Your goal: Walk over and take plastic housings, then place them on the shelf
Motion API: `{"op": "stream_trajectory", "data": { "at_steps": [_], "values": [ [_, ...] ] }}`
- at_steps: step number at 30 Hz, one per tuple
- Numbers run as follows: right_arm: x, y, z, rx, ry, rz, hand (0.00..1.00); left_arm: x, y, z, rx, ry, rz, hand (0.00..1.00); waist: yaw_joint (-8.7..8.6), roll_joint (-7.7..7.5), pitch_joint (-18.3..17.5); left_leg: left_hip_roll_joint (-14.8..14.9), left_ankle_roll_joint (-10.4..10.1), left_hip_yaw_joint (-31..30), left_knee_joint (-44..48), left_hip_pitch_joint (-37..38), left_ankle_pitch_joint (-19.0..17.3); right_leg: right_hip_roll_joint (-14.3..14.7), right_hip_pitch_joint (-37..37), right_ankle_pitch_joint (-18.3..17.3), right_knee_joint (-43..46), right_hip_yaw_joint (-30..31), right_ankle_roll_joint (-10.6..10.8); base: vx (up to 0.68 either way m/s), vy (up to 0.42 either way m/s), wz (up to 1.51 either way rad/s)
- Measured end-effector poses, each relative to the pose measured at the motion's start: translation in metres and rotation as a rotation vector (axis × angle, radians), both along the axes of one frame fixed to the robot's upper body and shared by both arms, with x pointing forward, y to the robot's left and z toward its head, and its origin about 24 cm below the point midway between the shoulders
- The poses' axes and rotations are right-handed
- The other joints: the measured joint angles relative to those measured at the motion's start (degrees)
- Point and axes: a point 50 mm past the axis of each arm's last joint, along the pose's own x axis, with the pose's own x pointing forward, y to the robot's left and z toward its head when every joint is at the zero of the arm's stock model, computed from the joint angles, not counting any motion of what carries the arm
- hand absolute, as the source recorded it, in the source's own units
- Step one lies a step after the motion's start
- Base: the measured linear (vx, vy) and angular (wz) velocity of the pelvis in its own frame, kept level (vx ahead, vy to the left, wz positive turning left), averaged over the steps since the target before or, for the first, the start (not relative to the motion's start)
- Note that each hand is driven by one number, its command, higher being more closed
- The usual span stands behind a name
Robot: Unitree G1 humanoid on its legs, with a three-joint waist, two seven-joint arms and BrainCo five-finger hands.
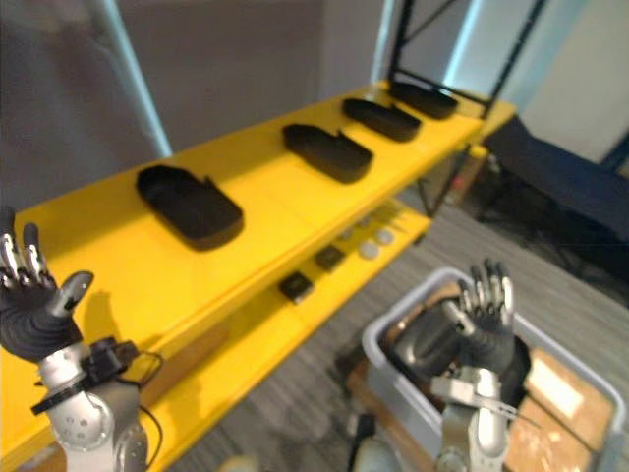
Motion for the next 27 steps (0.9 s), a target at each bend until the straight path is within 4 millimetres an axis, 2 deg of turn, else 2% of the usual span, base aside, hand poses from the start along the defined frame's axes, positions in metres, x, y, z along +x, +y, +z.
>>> {"op": "stream_trajectory", "data": {
  "at_steps": [1,3,4,5,6,7,9,10,11,12,14,16,17,20,22,24,27],
  "values": [
    [0.0,0.001,-0.002,0.011,0.003,-0.007,0.0,0.003,0.001,-0.003,-0.003,0.018,0.001,0.0,-0.2,-0.44,-0.3,-0.1,-0.4,0.5,-2.2,-0.2,1.8,-1.6,1.7,-1.7,3.1,0.5,0.0,-0.03,-0.106,-0.29],
    [0.001,0.001,-0.009,0.021,0.038,-0.019,0.0,0.005,0.004,-0.014,-0.014,0.09,0.011,0.0,0.14,-1.26,-1.4,-0.5,-1.1,2.1,-4.5,-1.2,3.9,-3.9,4.5,-2.5,3.8,1.1,0.0,-0.02,-0.164,-0.35],
    [0.002,0.002,-0.013,0.02,0.06,-0.02,0.0,0.006,0.005,-0.019,-0.018,0.12,0.014,0.0,0.18,-2.05,-2.1,-0.8,-1.5,2.8,-4.6,-2.2,4.7,-5.1,5.7,-1.9,2.7,1.2,-0.2,0.0,-0.255,-0.39],
    [0.005,0.003,-0.019,0.027,0.085,-0.009,0.0,0.007,0.009,-0.023,-0.025,0.154,0.029,0.0,0.39,-3.44,-3.0,-1.3,-2.2,3.2,-4.3,-3.7,5.3,-5.3,7.2,0.6,-1.5,1.5,1.1,-0.01,-0.264,-0.55],
    [0.006,0.002,-0.022,0.025,0.105,-0.004,0.0,0.008,0.01,-0.03,-0.042,0.187,0.036,0.0,0.93,-2.25,-3.2,-0.7,-2.9,2.8,-5.1,-4.0,6.0,-3.9,7.1,0.5,-3.9,0.9,1.4,-0.02,-0.28,-0.83],
    [0.007,0.002,-0.024,0.018,0.115,0.004,0.0,0.006,0.011,-0.037,-0.06,0.228,0.05,0.0,1.42,-0.38,-3.7,0.1,-3.9,2.8,-7.5,-3.3,7.3,-2.5,7.0,0.7,-6.4,1.0,1.4,-0.02,-0.192,-0.76],
    [0.007,0.001,-0.033,0.02,0.155,0.009,0.0,0.001,0.016,-0.041,-0.072,0.246,0.086,0.0,1.41,1.42,-4.6,1.2,-4.7,4.3,-10.0,-2.1,8.7,-1.1,7.4,0.7,-10.6,0.8,1.5,-0.01,-0.157,-0.7],
    [0.008,0.001,-0.035,0.021,0.166,0.018,0.0,-0.001,0.019,-0.041,-0.07,0.245,0.101,0.0,1.61,1.69,-4.8,1.5,-4.8,5.2,-10.0,-1.9,8.8,-0.7,7.7,0.6,-11.9,0.4,1.6,0.0,-0.137,-0.72],
    [0.011,0.004,-0.037,0.02,0.172,0.045,0.0,-0.004,0.025,-0.04,-0.068,0.233,0.135,0.0,1.72,1.9,-4.8,2.3,-4.8,6.2,-8.9,-2.0,8.8,-0.2,8.8,0.5,-15.1,-0.7,1.9,-0.02,-0.148,-0.76],
    [0.016,0.008,-0.036,0.016,0.167,0.077,0.0,-0.007,0.03,-0.038,-0.072,0.218,0.161,0.0,1.67,1.71,-4.0,2.9,-4.8,6.2,-7.1,-2.1,8.8,0.2,10.2,0.9,-18.3,-1.2,4.1,-0.03,-0.165,-0.75],
    [0.024,0.011,-0.034,-0.005,0.165,0.103,0.0,-0.008,0.031,-0.037,-0.074,0.204,0.173,0.0,1.83,1.3,-3.0,3.6,-4.8,5.9,-4.7,-2.6,8.8,0.8,11.8,1.6,-23.2,-2.3,6.0,-0.06,-0.186,-0.67],
    [0.028,0.011,-0.033,-0.01,0.181,0.105,0.0,-0.006,0.029,-0.037,-0.115,0.188,0.156,0.0,1.57,1.34,-2.1,3.5,-4.8,5.8,-4.0,-3.1,8.7,1.3,12.2,1.8,-26.8,-2.2,6.7,-0.11,-0.157,-0.58],
    [0.031,0.009,-0.033,-0.031,0.202,0.093,0.0,-0.006,0.027,-0.039,-0.136,0.187,0.149,0.0,1.45,1.94,-1.0,3.7,-4.8,5.1,-4.3,-3.1,8.7,2.0,12.2,2.0,-28.2,-1.7,7.0,-0.15,-0.158,-0.5],
    [0.023,-0.007,-0.042,-0.05,0.272,0.021,0.0,-0.004,0.017,-0.041,-0.14,0.196,0.093,0.0,0.51,3.41,0.5,3.9,-5.0,1.1,-6.2,-3.0,8.3,3.6,11.8,3.7,-30.3,-0.2,6.6,-0.15,-0.059,-0.27],
    [0.018,-0.016,-0.045,-0.052,0.298,-0.039,0.0,-0.006,0.015,-0.04,-0.095,0.206,0.045,0.0,0.28,3.7,0.6,3.8,-6.4,0.6,-7.4,-3.2,7.7,4.0,11.0,4.9,-32.5,0.3,6.5,-0.13,-0.002,-0.31],
    [0.015,-0.023,-0.045,-0.043,0.313,-0.094,0.0,-0.002,0.008,-0.038,-0.048,0.203,-0.048,0.0,-0.36,3.38,1.7,3.2,-6.8,0.9,-7.5,-3.3,7.9,3.4,10.8,6.0,-33.4,0.5,6.5,-0.14,0.032,-0.18],
    [0.017,-0.029,-0.041,-0.042,0.309,-0.157,0.0,0.009,-0.013,-0.038,0.028,0.225,-0.236,0.0,-0.49,1.94,3.1,1.8,-7.5,1.3,-7.3,-5.3,8.4,2.2,8.1,7.4,-33.7,1.6,6.5,-0.14,0.044,-0.12]
  ]
}}
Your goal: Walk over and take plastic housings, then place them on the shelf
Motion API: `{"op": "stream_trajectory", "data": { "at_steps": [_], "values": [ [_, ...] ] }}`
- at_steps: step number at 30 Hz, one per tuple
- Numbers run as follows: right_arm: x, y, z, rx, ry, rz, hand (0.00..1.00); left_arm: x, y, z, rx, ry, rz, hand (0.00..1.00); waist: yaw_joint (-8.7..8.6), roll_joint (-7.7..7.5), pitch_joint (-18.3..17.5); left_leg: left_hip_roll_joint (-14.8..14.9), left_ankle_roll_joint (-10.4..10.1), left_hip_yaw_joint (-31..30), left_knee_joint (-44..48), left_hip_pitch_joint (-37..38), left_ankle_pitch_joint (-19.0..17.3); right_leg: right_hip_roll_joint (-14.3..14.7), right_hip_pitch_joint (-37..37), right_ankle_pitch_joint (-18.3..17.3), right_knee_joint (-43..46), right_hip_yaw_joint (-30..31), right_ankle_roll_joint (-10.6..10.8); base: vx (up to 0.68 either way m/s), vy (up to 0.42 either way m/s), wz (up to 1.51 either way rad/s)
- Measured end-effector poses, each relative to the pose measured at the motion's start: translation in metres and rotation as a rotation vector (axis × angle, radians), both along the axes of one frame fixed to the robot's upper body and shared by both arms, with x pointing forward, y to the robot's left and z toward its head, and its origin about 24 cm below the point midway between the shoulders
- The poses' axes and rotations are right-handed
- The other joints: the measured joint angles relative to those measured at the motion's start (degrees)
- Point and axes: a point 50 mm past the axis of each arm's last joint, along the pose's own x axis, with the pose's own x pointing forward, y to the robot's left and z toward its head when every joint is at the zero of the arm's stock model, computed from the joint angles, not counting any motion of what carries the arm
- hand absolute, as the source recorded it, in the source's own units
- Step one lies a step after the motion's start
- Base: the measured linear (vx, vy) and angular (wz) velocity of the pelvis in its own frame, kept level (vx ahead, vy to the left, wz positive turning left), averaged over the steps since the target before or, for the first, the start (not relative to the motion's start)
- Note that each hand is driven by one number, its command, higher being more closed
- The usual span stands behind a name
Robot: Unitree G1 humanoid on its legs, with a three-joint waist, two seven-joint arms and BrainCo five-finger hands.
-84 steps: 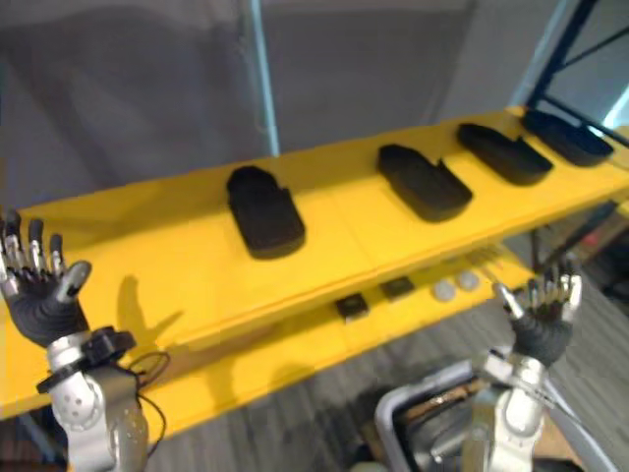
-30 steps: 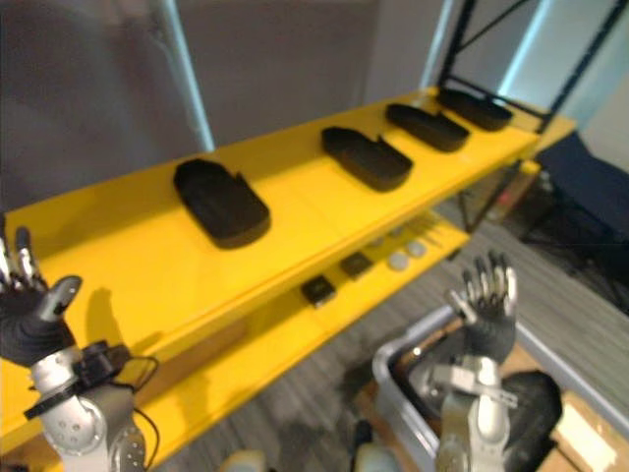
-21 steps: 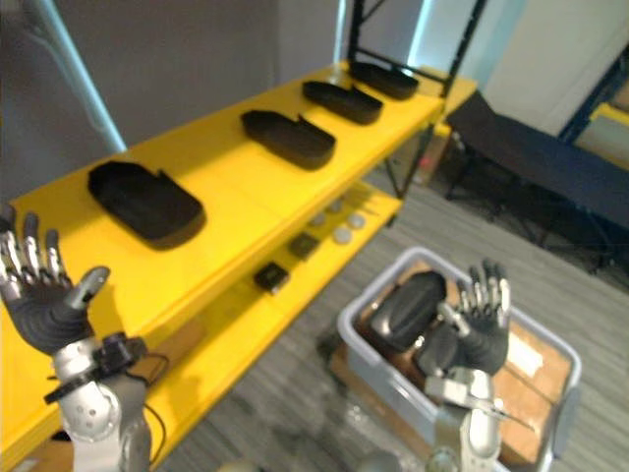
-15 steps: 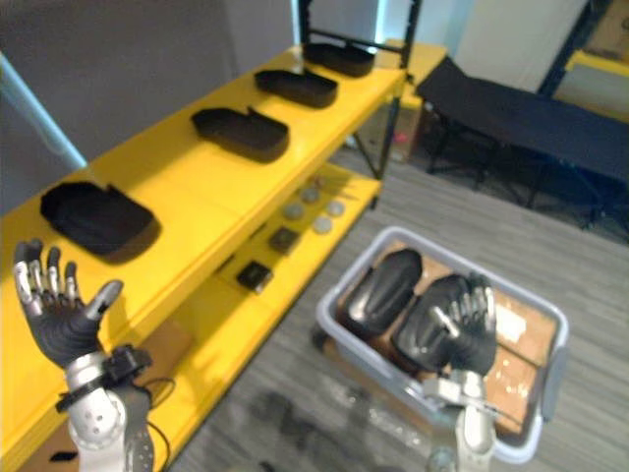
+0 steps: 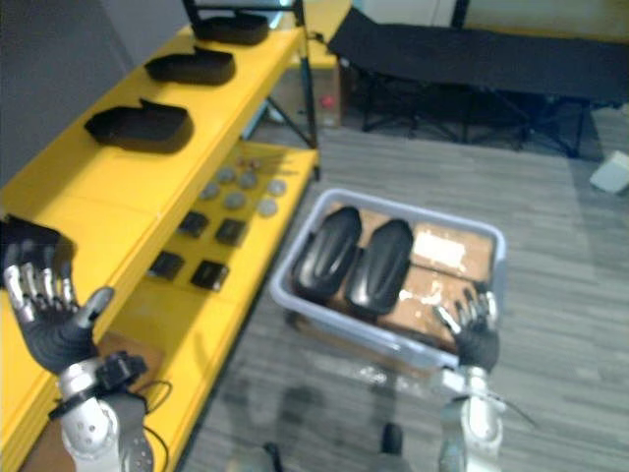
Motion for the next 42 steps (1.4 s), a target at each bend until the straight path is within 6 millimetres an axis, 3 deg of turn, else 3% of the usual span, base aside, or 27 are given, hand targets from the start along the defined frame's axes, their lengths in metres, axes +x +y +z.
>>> {"op": "stream_trajectory", "data": {
  "at_steps": [3,7,12,16,19,23,27,42],
  "values": [
    [0.019,-0.006,0.007,-0.038,-0.012,-0.042,0.0,0.014,-0.015,-0.011,0.041,0.09,-0.112,0.0,-0.6,-0.44,1.2,-0.7,0.2,0.0,1.4,-2.8,0.2,-0.8,-2.8,2.1,0.2,0.9,0.4,-0.09,0.021,-0.13],
    [0.049,-0.014,0.021,-0.103,-0.025,-0.093,0.0,0.031,-0.027,-0.025,0.046,0.191,-0.16,0.0,-0.61,0.64,4.2,-1.3,0.4,-2.8,2.1,-4.9,0.1,-0.8,-4.3,3.5,0.5,1.3,0.3,-0.06,-0.011,-0.02],
    [0.089,-0.036,0.035,-0.147,0.011,-0.185,0.0,0.044,-0.051,-0.052,0.103,0.353,-0.272,0.0,0.72,0.96,6.7,-2.9,0.7,-5.7,2.3,-6.3,0.2,-1.6,-5.2,4.3,0.5,1.1,0.5,-0.08,0.0,0.07],
    [0.118,-0.061,0.065,-0.185,0.01,-0.273,0.0,0.055,-0.056,-0.083,0.16,0.532,-0.266,0.0,1.4,1.39,10.2,-3.8,1.1,-9.2,4.8,-9.3,0.1,-2.4,-5.3,5.1,0.5,-1.4,0.7,-0.11,0.022,0.27],
    [0.133,-0.081,0.085,-0.199,0.034,-0.337,0.0,0.048,-0.062,-0.114,0.231,0.671,-0.311,0.0,3.65,1.78,11.2,-4.2,1.5,-10.5,6.8,-11.8,-0.1,-2.8,-6.1,5.9,0.5,-2.3,0.8,-0.11,0.02,0.2],
    [0.144,-0.086,0.098,-0.193,0.059,-0.347,0.0,0.038,-0.071,-0.141,0.254,0.785,-0.362,0.0,4.2,2.82,11.8,-4.6,1.9,-12.6,8.9,-14.1,-0.5,-3.1,-6.1,6.2,0.5,-4.5,0.9,-0.09,0.024,0.23],
    [0.151,-0.085,0.096,-0.2,0.117,-0.334,0.0,0.028,-0.079,-0.157,0.272,0.843,-0.405,0.0,5.3,3.52,12.2,-5.1,2.0,-12.8,9.3,-14.9,-0.5,-3.5,-6.6,6.3,0.5,-4.9,0.8,-0.06,0.02,0.06],
    [0.165,-0.078,0.094,-0.27,0.288,-0.284,0.0,0.009,-0.105,-0.18,0.298,0.922,-0.519,0.0,5.31,4.67,12.9,-5.2,2.3,-12.8,10.7,-15.7,-0.7,-3.8,-7.3,5.6,1.4,-5.3,-0.2,-0.03,0.009,0.0]
  ]
}}
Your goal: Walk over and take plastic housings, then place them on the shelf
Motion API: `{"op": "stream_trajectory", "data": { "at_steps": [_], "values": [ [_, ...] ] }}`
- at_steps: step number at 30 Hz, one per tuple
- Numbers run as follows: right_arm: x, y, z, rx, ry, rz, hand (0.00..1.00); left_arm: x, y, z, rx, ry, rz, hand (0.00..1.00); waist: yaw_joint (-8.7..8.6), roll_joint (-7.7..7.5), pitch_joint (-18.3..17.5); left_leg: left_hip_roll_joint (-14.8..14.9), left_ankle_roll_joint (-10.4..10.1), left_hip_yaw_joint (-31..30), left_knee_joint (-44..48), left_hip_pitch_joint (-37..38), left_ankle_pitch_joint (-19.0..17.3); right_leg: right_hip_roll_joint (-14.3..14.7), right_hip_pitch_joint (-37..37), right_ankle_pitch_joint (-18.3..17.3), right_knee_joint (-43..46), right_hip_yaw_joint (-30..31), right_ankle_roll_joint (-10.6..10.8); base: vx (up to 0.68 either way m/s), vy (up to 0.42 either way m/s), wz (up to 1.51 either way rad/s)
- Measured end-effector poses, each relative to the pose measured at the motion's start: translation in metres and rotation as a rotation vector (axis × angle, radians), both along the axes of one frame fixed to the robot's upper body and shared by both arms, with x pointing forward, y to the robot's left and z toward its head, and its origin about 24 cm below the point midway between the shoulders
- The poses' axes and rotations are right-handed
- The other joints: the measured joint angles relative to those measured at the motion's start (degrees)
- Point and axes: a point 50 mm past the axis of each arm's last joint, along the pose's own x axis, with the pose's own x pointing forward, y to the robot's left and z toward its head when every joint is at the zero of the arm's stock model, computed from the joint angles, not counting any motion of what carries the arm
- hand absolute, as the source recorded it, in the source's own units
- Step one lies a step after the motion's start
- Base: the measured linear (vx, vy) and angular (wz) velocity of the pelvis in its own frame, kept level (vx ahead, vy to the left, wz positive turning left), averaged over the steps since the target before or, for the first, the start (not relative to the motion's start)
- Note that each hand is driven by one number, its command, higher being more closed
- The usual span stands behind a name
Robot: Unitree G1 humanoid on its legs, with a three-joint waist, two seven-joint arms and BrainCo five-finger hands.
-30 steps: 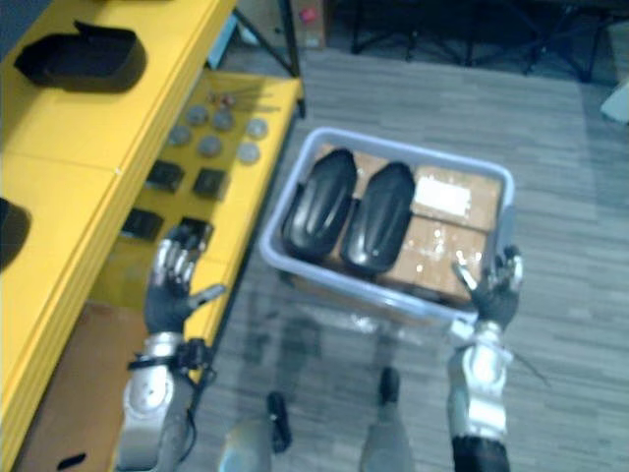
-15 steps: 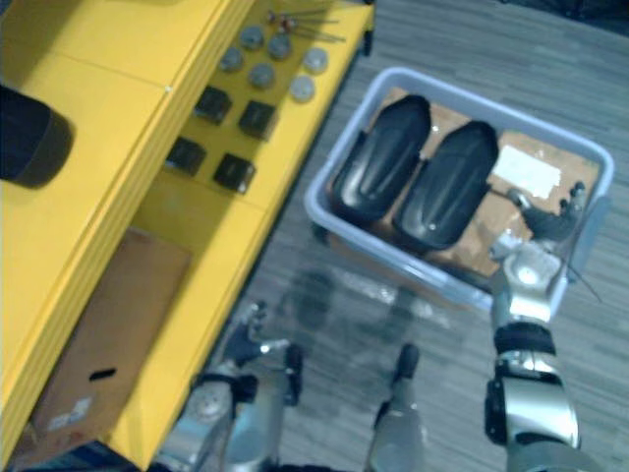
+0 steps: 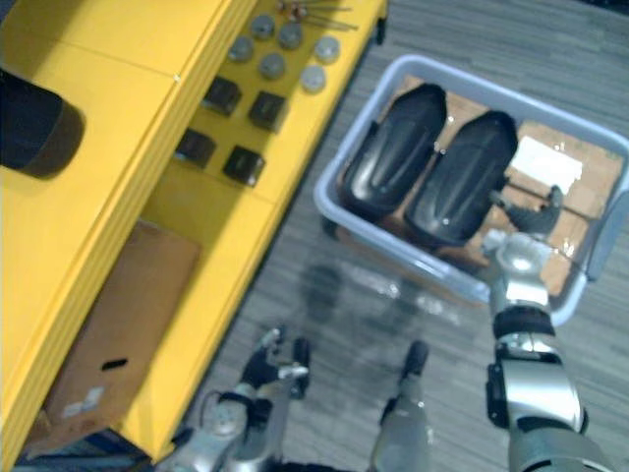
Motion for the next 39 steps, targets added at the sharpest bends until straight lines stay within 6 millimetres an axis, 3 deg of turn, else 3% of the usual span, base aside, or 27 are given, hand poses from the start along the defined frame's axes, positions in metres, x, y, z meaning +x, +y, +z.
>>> {"op": "stream_trajectory", "data": {
  "at_steps": [4,9,17,18,25,35,39],
  "values": [
    [0.007,0.002,0.008,-0.013,0.038,-0.019,0.0,-0.004,-0.01,-0.003,-0.024,0.022,-0.014,0.0,0.22,1.52,0.7,-0.2,0.0,0.1,-0.9,0.7,0.4,-0.4,0.2,-0.2,0.0,-1.2,-0.3,-0.03,0.001,0.0],
    [0.01,-0.007,0.019,-0.031,0.1,-0.064,0.0,-0.009,-0.018,-0.007,-0.037,0.043,-0.029,0.0,1.5,2.17,1.0,-0.3,-0.1,0.0,-2.7,0.9,1.2,-0.4,-0.4,0.1,0.0,-1.8,0.2,0.0,-0.007,0.02],
    [0.006,-0.02,0.026,-0.039,0.18,-0.175,0.0,-0.009,-0.021,-0.005,-0.066,0.024,0.004,0.0,2.16,3.11,1.4,-1.2,0.2,-1.6,-4.1,0.9,1.9,-1.1,-0.2,0.1,0.9,-4.7,0.2,0.0,0.006,0.09],
    [0.005,-0.022,0.027,-0.045,0.194,-0.184,1.0,-0.01,-0.023,-0.005,-0.072,0.025,0.0,0.0,2.42,3.41,1.6,-1.3,0.2,-1.7,-4.2,0.8,2.0,-1.4,-0.4,-0.2,1.5,-4.8,0.3,-0.04,0.031,0.03],
    [-0.008,-0.05,0.031,-0.137,0.335,-0.228,1.0,-0.01,-0.028,-0.002,-0.095,0.004,-0.004,0.0,3.18,4.07,1.7,-2.2,0.3,-3.2,-4.6,-0.1,3.0,-2.3,-1.1,-1.2,3.5,-6.3,0.5,-0.06,0.026,0.13],
    [-0.017,-0.064,0.033,-0.355,0.6,-0.167,1.0,-0.01,-0.028,-0.002,-0.086,-0.007,0.018,0.0,2.99,4.11,1.7,-2.5,0.2,-4.1,-6.7,0.1,4.9,-2.6,-1.6,-1.5,4.4,-7.3,0.3,-0.02,0.001,0.06],
    [-0.02,-0.069,0.03,-0.365,0.654,-0.143,1.0,-0.011,-0.028,-0.002,-0.087,-0.009,0.018,0.0,3.12,4.12,1.6,-2.8,0.1,-4.4,-8.6,0.9,6.1,-2.9,-1.5,-1.6,4.6,-7.6,0.2,-0.03,0.003,0.07]
  ]
}}
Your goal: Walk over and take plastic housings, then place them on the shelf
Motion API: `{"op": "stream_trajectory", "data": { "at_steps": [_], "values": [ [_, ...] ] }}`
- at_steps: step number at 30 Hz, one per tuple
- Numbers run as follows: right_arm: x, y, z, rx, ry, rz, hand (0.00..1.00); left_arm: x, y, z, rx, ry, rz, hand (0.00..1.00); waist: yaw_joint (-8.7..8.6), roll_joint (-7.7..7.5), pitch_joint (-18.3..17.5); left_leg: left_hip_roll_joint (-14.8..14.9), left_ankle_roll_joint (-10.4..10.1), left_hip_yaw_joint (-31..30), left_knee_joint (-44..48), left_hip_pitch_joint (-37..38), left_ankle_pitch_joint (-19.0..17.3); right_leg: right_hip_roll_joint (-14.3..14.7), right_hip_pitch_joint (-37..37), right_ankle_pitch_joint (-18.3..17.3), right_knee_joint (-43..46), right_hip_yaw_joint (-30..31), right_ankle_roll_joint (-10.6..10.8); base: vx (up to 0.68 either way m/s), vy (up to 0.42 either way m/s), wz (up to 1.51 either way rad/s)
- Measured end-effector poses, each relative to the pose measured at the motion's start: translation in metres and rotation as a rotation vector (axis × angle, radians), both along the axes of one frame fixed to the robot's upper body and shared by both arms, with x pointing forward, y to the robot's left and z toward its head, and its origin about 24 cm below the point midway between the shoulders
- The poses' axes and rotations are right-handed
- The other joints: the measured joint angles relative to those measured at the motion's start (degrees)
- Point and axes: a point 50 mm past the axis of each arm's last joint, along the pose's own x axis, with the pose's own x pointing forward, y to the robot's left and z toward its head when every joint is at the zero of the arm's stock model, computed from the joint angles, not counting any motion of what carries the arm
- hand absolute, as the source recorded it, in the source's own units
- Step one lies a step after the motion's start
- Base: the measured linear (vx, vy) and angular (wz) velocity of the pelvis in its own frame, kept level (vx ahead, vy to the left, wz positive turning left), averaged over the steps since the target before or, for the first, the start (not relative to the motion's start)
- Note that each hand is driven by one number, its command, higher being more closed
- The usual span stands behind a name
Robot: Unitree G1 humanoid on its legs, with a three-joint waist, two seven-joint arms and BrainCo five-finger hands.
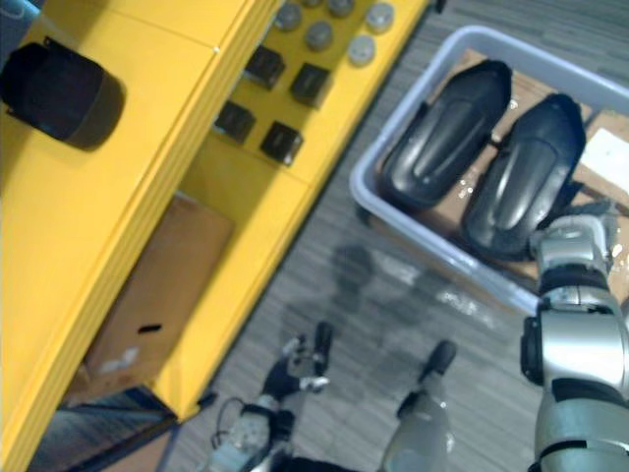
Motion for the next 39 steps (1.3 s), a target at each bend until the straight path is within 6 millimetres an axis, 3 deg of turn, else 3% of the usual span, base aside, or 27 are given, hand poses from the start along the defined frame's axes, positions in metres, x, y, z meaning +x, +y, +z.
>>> {"op": "stream_trajectory", "data": {
  "at_steps": [4,9,13,17,19,21,26,28,34,39],
  "values": [
    [-0.002,-0.004,0.003,-0.001,-0.02,0.007,1.0,-0.005,0.003,0.002,-0.026,0.003,0.02,0.0,-0.04,0.02,0.0,-0.1,-0.1,-0.2,-1.2,0.1,0.9,-0.1,-0.2,-0.1,0.0,-0.3,0.0,-0.03,0.003,0.03],
    [0.003,-0.002,0.019,-0.091,-0.222,-0.017,1.0,-0.005,0.013,0.002,-0.03,0.003,0.057,0.0,-0.3,0.03,0.0,0.1,-0.1,0.0,-1.3,0.1,1.0,0.1,-0.3,0.0,-0.3,-0.2,0.0,0.0,0.0,-0.01],
    [0.008,0.008,0.04,-0.25,-0.378,0.027,1.0,-0.001,0.026,0.012,-0.069,-0.039,0.174,0.0,-0.47,-0.06,0.0,0.5,-0.1,0.1,-1.4,0.3,1.0,0.6,-0.3,0.2,-0.5,0.0,0.0,0.0,-0.002,-0.02],
    [0.006,0.018,0.043,-0.34,-0.487,0.08,1.0,0.012,0.05,0.025,-0.057,-0.108,0.337,0.0,-0.59,-0.87,0.1,1.1,-0.3,0.3,-2.1,0.9,1.1,1.2,0.0,0.2,-0.6,0.2,0.0,0.0,-0.012,-0.05],
    [0.007,0.024,0.041,-0.355,-0.524,0.09,1.0,0.017,0.063,0.032,-0.054,-0.14,0.402,0.0,-1.16,-1.73,0.2,1.3,-0.4,0.3,-2.2,1.1,1.1,1.4,0.1,0.2,-0.7,0.2,0.0,0.0,0.0,0.0],
    [0.008,0.038,0.031,-0.368,-0.56,0.112,1.0,0.022,0.078,0.042,-0.05,-0.188,0.471,0.0,-1.93,-3.65,-0.1,1.4,-0.5,0.7,-3.1,2.5,1.3,1.5,1.0,0.2,-1.0,0.4,0.0,0.0,-0.01,-0.08],
    [0.006,0.06,0.022,-0.413,-0.639,0.145,1.0,0.032,0.094,0.078,-0.074,-0.347,0.497,0.0,-3.04,-6.56,-0.8,1.5,-0.6,1.2,-4.1,5.0,1.3,1.7,3.3,0.1,-2.0,0.3,-0.1,0.0,-0.001,-0.03],
    [0.002,0.066,0.018,-0.425,-0.673,0.151,1.0,0.037,0.097,0.092,-0.094,-0.406,0.49,0.0,-3.27,-7.07,-1.2,1.4,-0.7,1.2,-4.6,6.4,1.3,1.7,4.7,0.1,-2.7,0.1,-0.1,0.0,0.0,0.0],
    [-0.015,0.1,-0.011,-0.449,-0.727,0.242,1.0,0.047,0.093,0.117,-0.304,-0.45,0.409,0.0,-3.73,-8.91,-8.5,1.7,-0.9,1.6,-7.5,9.2,1.4,2.4,6.9,0.1,-4.7,-0.1,-0.1,0.06,-0.012,-0.02],
    [-0.038,0.151,-0.029,-0.41,-0.837,0.39,1.0,0.06,0.069,0.134,-0.512,-0.415,0.227,0.0,-5.91,-11.0,-14.3,1.8,-1.2,3.5,-9.7,13.2,1.0,2.6,9.0,-0.1,-5.4,0.2,0.2,0.04,-0.003,-0.17]
  ]
}}
